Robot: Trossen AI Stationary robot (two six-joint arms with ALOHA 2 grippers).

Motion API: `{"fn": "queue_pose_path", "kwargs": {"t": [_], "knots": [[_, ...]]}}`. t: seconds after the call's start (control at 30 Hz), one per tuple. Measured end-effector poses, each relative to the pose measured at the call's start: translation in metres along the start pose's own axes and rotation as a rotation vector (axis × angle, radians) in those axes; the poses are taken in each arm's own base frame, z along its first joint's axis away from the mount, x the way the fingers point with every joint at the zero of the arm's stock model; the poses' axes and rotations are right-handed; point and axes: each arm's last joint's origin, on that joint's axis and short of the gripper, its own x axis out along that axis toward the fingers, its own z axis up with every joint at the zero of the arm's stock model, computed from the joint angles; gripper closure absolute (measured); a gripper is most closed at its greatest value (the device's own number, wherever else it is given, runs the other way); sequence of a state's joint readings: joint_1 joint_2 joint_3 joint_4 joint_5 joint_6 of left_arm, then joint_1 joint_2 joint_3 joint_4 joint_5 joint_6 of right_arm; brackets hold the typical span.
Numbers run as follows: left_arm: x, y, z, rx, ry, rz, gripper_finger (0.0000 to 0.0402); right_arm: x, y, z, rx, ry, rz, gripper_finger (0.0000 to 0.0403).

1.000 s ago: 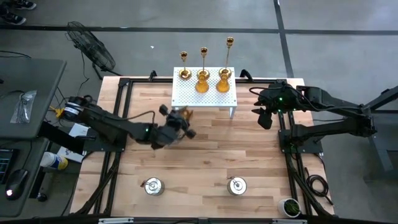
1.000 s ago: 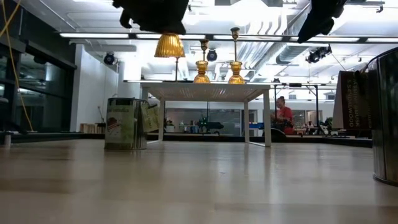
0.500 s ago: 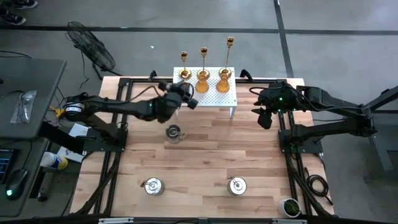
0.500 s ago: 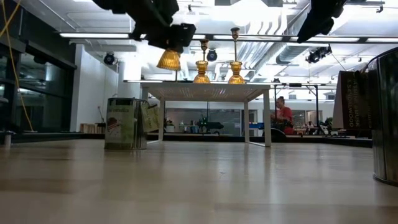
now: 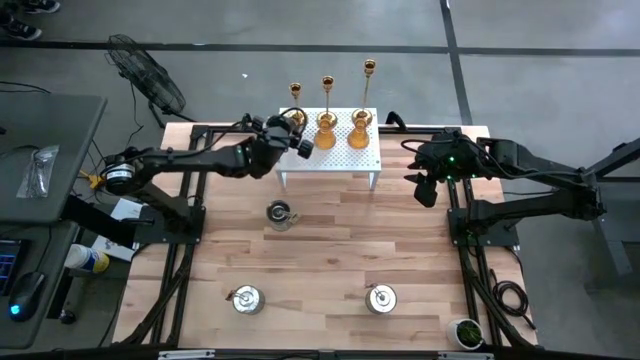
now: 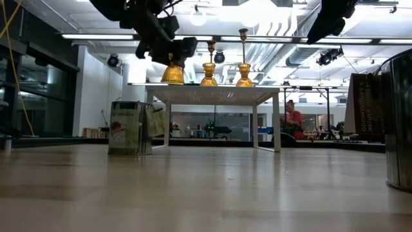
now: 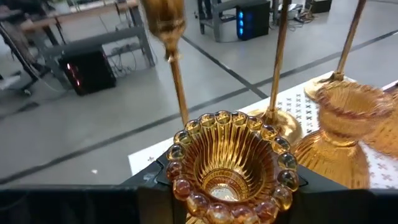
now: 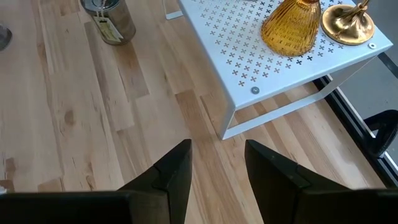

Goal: Pick & Place candle stick holders
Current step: Put the brown glass candle holder on the shelf aligned with the other brown glass candle holder

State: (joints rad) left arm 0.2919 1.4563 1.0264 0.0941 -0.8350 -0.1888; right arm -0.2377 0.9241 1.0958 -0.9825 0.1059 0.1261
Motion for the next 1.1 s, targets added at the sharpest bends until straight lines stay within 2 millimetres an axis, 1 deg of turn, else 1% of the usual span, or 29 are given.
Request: {"fn": "queue_pose_path", "kwargs": {"t": [0.2, 0.37, 0.5, 0.73, 0.83, 1.1], "knots": [[0.002, 0.000, -0.001, -0.044, 0.007, -0.014, 0.0273, 0.000, 0.000, 0.000, 0.000, 0.000, 0.000, 0.0263], [0.008, -0.008, -0.011, -0.029, 0.034, -0.046, 0.0273, 0.000, 0.000, 0.000, 0.000, 0.000, 0.000, 0.0263], [0.013, -0.011, -0.017, -0.018, 0.039, -0.022, 0.0273, 0.000, 0.000, 0.000, 0.000, 0.000, 0.000, 0.0263], [0.013, -0.011, -0.017, -0.022, 0.042, -0.024, 0.0273, 0.000, 0.000, 0.000, 0.000, 0.001, 0.000, 0.0263], [0.014, -0.011, -0.018, -0.060, 0.046, -0.020, 0.0273, 0.000, 0.000, 0.000, 0.000, 0.001, 0.000, 0.0263], [0.018, -0.006, -0.017, -0.074, 0.050, 0.002, 0.0273, 0.000, 0.000, 0.000, 0.000, 0.001, 0.000, 0.0263]]}}
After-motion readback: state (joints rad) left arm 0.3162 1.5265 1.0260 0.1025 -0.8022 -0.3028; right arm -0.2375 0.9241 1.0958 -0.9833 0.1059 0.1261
